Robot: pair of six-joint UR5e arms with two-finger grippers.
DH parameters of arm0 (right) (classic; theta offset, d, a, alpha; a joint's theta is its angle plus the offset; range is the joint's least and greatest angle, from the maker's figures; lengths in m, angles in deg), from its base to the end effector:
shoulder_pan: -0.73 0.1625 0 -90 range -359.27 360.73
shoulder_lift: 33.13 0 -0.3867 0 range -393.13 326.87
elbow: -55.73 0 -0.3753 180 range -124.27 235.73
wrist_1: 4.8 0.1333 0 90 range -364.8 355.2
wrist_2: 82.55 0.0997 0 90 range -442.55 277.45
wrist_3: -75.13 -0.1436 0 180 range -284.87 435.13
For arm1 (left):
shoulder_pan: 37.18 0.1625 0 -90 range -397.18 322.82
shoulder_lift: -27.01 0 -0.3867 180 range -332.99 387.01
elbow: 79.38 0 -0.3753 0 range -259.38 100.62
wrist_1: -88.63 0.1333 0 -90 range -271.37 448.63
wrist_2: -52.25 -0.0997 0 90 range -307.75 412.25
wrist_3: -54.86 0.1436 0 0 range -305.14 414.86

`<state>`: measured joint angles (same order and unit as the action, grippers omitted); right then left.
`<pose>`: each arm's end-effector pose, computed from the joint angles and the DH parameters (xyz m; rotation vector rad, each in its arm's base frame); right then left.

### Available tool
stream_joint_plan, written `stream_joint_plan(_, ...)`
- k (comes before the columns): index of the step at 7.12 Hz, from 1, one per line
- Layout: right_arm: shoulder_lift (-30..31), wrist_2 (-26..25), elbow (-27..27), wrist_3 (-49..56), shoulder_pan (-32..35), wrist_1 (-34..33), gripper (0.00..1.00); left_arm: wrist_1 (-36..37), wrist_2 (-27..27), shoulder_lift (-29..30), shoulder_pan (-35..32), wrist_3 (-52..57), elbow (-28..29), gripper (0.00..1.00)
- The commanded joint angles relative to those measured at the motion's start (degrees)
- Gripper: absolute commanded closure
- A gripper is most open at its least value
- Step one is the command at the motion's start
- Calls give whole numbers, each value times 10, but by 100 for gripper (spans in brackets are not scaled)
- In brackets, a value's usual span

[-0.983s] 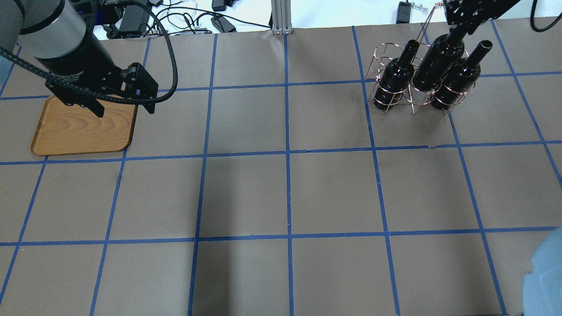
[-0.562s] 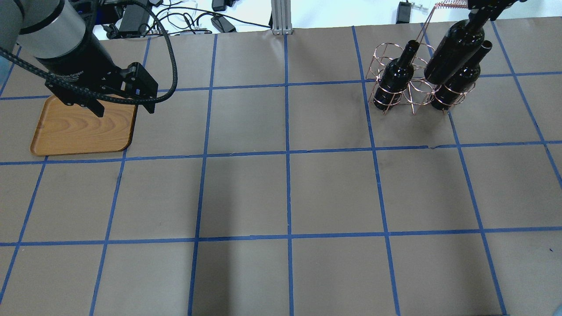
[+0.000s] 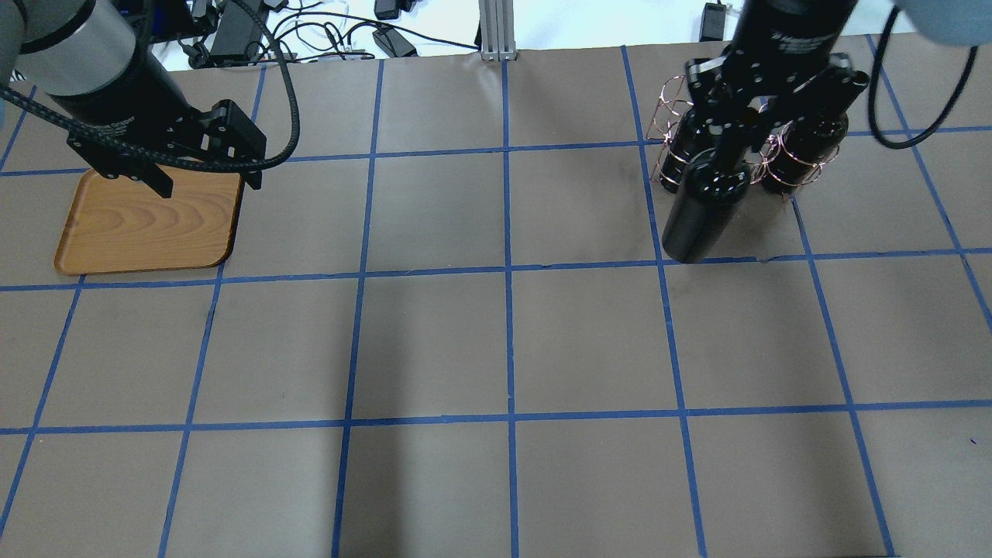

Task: Take wine from basket and place on tray
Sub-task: 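Grasp a dark wine bottle neck with the right gripper and lift it out, then carry the bottle toward the left arm and set it on the table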

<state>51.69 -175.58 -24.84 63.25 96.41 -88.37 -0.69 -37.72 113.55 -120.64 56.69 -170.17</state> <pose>0.1749 -0.4884 0.4283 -0.1652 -3.0788 -0.0455 -0.0802 -0.4717 0.4284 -0.1289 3.1339 -0.0915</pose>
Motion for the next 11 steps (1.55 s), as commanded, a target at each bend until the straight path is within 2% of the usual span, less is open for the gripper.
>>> stream_joint_plan(1, -46, 4, -10, -150, 119, -57, 93, 6, 1, 0, 54, 0, 2, 0)
stream_joint_plan(3, -88, 18, -9, -277, 207, -109, 93, 7, 1, 10, 94, 10, 10, 0)
stream_joint_plan(5, -120, 31, 6, -353, 248, -152, 93, 9, 1, 10, 109, 39, 10, 0)
stream_joint_plan(6, -131, 49, 26, -390, 266, -153, 94, 8, 1, 11, 118, 57, 10, 0)
stream_joint_plan(8, -173, 51, 60, -446, 314, -164, 94, 8, 1, 10, 123, 58, 10, 0)
stream_joint_plan(11, -200, 51, 76, -515, 354, -171, 94, 8, 2, 10, 124, 58, 9, 0)
